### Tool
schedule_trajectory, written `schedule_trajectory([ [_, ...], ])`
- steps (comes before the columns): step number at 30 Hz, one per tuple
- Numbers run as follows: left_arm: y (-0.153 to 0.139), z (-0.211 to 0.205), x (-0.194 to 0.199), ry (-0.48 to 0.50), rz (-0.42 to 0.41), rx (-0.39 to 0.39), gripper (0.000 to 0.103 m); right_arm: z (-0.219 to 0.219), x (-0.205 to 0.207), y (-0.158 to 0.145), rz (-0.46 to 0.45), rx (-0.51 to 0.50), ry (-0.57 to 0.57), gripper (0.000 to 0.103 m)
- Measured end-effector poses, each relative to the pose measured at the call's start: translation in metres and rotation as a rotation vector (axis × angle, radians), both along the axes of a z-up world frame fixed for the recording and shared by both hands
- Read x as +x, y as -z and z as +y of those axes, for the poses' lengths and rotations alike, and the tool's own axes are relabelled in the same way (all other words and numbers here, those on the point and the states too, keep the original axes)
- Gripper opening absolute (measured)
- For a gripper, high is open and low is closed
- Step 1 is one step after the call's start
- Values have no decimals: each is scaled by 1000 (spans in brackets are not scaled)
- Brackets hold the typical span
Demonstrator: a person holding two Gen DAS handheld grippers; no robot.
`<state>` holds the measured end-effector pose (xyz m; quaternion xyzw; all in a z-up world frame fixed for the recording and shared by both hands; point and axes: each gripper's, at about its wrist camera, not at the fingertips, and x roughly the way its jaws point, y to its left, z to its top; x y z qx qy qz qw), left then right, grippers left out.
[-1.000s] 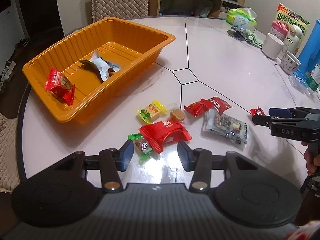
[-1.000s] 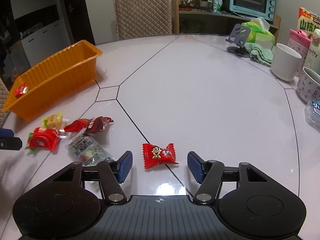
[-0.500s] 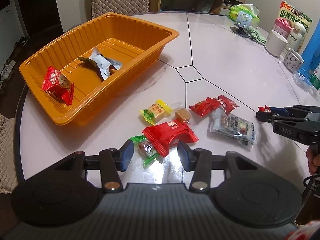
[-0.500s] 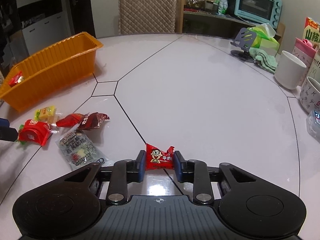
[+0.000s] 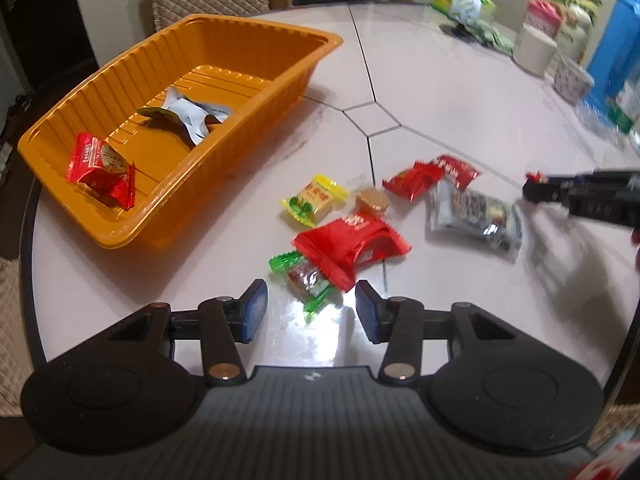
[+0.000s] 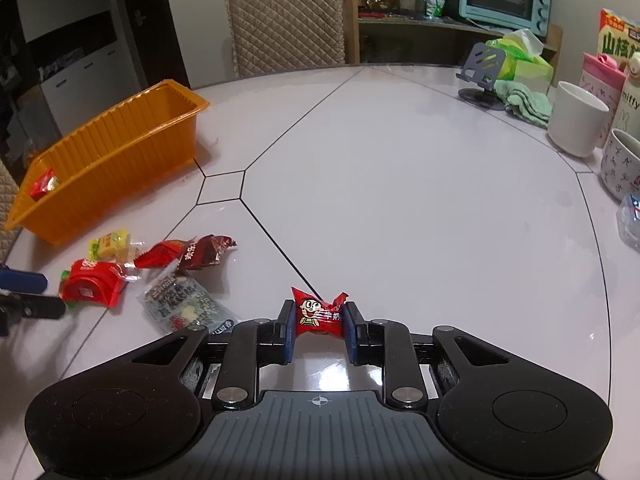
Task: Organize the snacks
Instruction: 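Grasp the green-wrapped candy with the left tool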
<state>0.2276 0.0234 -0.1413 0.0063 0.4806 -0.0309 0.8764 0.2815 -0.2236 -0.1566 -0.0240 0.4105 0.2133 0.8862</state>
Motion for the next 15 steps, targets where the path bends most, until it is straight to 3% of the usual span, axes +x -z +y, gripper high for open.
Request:
schedule_trajectory([
  [15, 12, 2, 19, 51, -14, 5, 43, 1, -10, -1, 28, 4, 41, 25],
])
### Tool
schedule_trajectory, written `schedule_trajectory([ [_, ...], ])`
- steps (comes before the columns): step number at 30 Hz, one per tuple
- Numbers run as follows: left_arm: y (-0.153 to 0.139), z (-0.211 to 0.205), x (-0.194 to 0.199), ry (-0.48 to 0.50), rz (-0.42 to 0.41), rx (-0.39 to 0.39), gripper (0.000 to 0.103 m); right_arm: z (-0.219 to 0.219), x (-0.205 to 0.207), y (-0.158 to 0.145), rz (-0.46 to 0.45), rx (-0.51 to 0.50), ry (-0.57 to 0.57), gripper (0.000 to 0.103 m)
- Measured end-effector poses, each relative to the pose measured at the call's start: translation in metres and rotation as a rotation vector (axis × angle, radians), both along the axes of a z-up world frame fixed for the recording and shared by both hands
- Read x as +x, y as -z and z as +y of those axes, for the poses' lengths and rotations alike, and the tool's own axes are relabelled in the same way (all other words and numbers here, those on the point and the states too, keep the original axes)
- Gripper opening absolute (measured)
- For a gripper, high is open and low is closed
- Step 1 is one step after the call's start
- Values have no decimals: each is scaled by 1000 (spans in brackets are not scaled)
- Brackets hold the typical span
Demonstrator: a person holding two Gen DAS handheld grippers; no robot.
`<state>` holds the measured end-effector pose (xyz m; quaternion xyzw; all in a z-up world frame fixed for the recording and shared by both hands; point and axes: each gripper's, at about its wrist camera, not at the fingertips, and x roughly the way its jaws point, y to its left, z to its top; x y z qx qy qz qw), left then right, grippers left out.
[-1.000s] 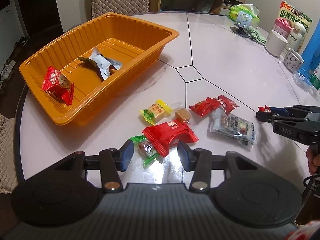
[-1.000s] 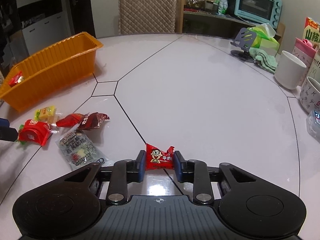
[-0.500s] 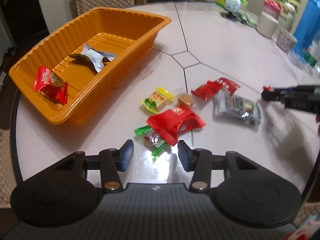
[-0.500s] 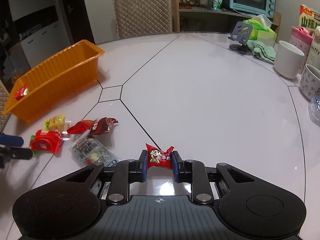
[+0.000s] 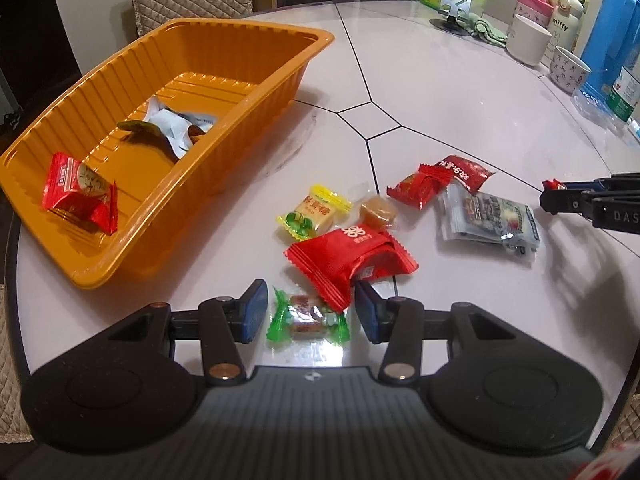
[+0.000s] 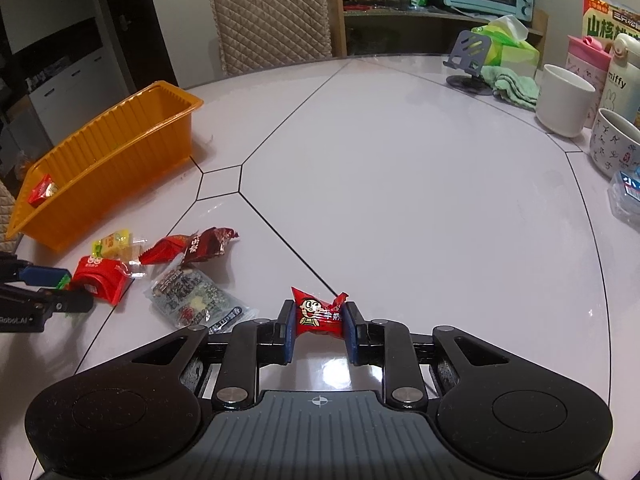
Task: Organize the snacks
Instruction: 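Grasp the green-wrapped candy with the left tool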
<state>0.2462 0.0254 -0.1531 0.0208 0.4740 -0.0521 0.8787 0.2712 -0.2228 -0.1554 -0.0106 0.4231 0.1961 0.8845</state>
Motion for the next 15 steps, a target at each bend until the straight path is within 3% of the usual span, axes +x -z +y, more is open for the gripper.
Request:
schedule_trajectory([
  [7, -1, 4, -9, 3, 13, -4, 43, 4, -3, 0, 1, 3, 4, 25],
  [12, -2, 3, -12, 9, 6, -9, 29, 8, -4, -2, -1, 1, -5, 25],
  [15, -2, 2, -13, 11, 1, -6, 27, 11, -7, -3, -5, -1, -14, 25],
])
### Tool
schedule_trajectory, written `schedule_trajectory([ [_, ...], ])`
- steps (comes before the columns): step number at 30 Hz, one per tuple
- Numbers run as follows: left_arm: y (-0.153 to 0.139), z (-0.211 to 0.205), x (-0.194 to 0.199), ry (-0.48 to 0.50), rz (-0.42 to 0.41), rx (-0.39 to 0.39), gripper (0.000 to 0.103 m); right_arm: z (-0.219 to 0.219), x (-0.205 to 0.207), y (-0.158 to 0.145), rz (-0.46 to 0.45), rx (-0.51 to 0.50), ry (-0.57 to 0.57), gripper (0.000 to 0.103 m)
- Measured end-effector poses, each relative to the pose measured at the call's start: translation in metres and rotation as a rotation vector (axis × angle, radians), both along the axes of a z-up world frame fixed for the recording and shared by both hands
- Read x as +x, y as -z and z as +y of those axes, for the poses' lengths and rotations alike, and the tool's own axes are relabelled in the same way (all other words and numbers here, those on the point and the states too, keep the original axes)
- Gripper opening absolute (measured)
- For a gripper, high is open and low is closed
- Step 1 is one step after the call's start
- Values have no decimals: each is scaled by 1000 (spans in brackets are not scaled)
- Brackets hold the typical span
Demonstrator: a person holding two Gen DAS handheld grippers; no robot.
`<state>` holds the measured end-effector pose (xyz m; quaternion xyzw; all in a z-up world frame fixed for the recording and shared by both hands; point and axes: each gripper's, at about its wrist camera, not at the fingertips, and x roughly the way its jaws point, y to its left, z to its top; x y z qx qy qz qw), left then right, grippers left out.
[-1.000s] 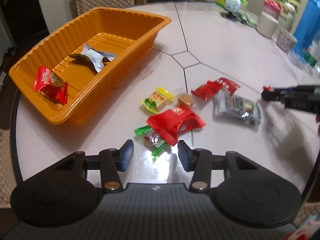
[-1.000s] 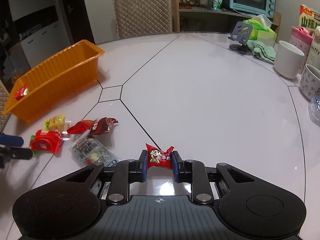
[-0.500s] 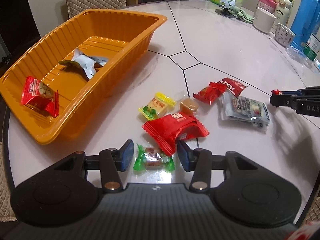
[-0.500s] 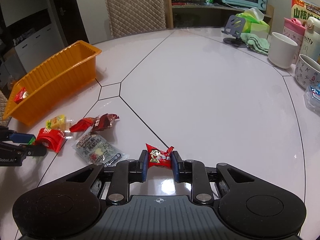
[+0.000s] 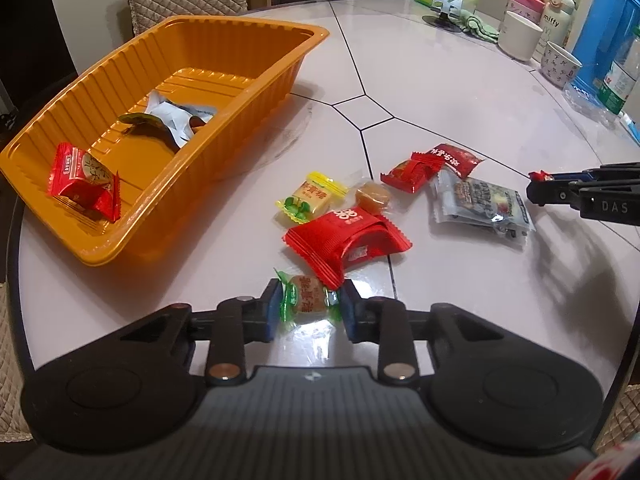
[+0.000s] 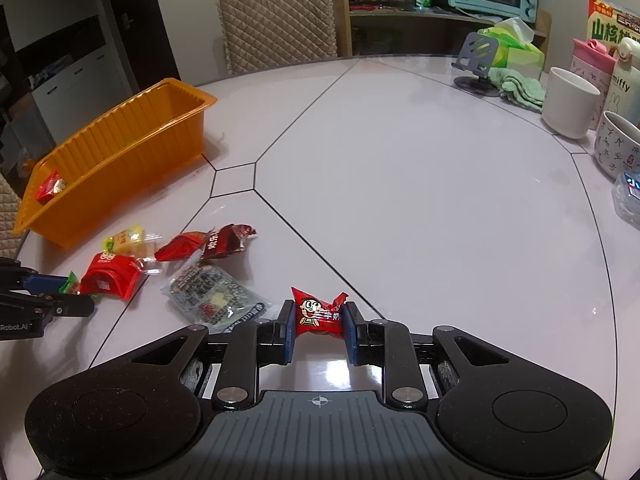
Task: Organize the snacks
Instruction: 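Grasp the green-wrapped candy with the left tool, then carry the red candy and green candy over the orange tray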
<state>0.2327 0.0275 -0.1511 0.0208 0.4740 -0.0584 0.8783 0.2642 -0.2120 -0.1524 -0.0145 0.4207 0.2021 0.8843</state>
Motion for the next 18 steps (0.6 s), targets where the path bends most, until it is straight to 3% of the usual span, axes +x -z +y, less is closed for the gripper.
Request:
schedule_trajectory([
  [18, -17, 11, -33, -62, 6, -13, 25, 19, -22, -17, -4, 51, -78, 25],
])
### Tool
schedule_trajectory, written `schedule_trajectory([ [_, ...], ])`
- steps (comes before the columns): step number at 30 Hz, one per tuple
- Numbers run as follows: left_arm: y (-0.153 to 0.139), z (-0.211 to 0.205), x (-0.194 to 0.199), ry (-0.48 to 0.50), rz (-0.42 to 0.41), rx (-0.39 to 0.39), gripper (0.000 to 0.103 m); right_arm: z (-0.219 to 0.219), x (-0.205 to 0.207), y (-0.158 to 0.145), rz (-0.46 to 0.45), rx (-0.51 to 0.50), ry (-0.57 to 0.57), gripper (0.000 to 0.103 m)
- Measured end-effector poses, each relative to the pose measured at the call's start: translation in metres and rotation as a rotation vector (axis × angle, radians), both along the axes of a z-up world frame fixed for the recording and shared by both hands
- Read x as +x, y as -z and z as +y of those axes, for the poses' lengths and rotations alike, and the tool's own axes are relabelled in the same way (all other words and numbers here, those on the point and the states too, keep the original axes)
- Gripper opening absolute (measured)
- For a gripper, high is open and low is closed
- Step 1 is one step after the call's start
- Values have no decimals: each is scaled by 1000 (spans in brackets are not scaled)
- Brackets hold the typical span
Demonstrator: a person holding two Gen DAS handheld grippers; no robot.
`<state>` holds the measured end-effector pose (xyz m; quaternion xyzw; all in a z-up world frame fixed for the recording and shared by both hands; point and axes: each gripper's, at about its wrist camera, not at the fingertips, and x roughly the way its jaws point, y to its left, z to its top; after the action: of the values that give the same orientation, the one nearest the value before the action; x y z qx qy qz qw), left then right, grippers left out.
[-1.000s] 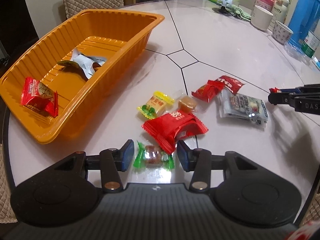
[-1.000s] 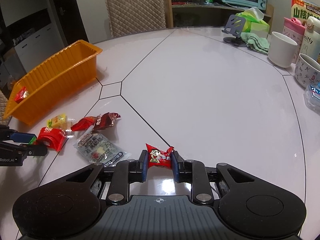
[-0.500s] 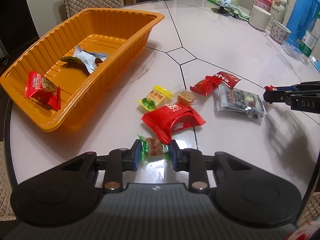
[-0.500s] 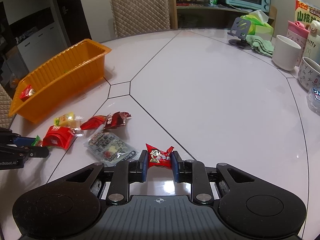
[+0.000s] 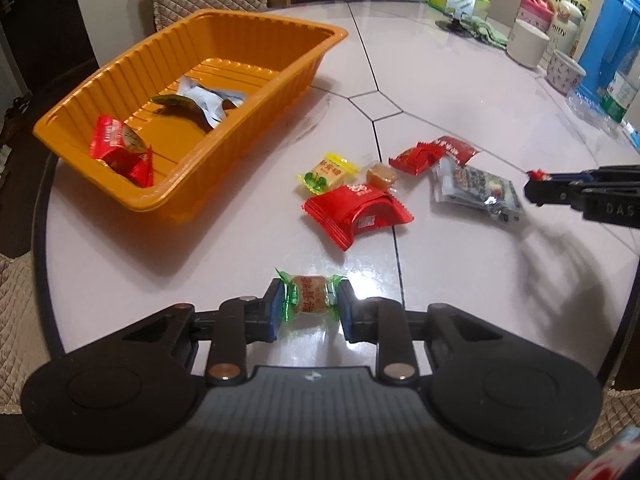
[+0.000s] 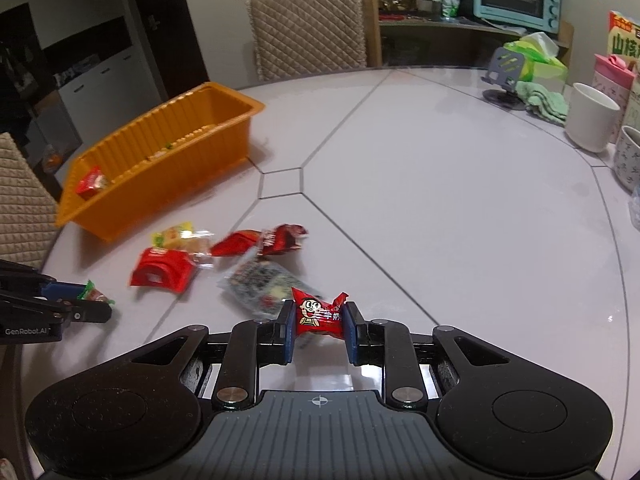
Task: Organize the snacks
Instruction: 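Carry the red candy and green candy over the orange tray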
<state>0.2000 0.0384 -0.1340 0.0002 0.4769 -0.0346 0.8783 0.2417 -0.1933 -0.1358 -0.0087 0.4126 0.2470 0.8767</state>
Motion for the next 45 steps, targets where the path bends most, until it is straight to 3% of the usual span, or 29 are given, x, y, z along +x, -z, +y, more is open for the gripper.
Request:
schedule_trajectory([
  [11, -53, 9, -7, -63, -89, -24, 25, 45, 3, -33, -4, 52, -136, 25],
  [21, -85, 29, 3, -117, -157, -12, 25, 114, 13, -65, -24, 98, -267, 25],
  [30, -87, 64, 25, -180, -174, 8, 25, 171, 37, -66, -54, 104, -331, 25],
  [45, -67, 99, 84, -182, -138, -2, 25, 218, 92, -43, -43, 49, -273, 25],
])
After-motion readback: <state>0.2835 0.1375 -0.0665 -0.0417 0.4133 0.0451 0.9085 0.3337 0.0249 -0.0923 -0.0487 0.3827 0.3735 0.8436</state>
